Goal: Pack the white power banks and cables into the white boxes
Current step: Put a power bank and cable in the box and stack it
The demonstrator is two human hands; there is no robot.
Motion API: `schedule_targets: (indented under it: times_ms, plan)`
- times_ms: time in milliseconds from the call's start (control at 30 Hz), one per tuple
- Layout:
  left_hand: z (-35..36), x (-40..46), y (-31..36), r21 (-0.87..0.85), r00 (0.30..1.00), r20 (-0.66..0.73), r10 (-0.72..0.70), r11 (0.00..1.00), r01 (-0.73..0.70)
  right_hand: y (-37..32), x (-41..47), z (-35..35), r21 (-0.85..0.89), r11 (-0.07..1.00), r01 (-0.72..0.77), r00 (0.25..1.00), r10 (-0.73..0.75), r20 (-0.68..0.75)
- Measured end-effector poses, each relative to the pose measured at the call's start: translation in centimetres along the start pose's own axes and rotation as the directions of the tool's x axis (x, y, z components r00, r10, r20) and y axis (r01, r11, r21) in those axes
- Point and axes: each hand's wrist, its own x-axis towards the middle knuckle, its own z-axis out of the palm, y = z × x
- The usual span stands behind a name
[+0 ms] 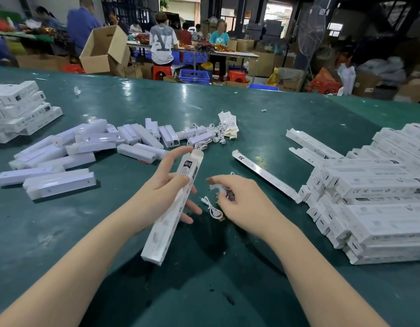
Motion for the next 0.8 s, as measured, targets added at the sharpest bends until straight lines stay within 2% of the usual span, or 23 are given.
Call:
schedule_targets:
  times_ms: [200,400,633,800]
  plan:
    - [0.0,0.0,-0.3,0.077,0.998,-0.014,0.059,0.995,-0.058,-0.4,-0.1,-0.5,0.207,0.975,0.085,0.987,-0.054,-0.151]
    - [-0.3,-0.1,-0.6,0.141,0.996,0.016,0.083,0.986,-0.085,-1.1,-0.5,-0.6,0.235,0.965,0.115,0.993,-0.101,-0.067]
    - [0.0,-0.1,-1.2,0.244,0.995,-0.001,0.097,0.965,-0.094,-1.4,-0.5,-1.0,0.354,0.935,0.033,0.999,-0.027,-0.02]
    - [-0.1,-0.1,-1.0,0.212,0.995,-0.052,0.087,0.974,-0.075,-1.4,-0.3,-0.7,0.51,0.859,-0.052,0.998,0.056,0.009]
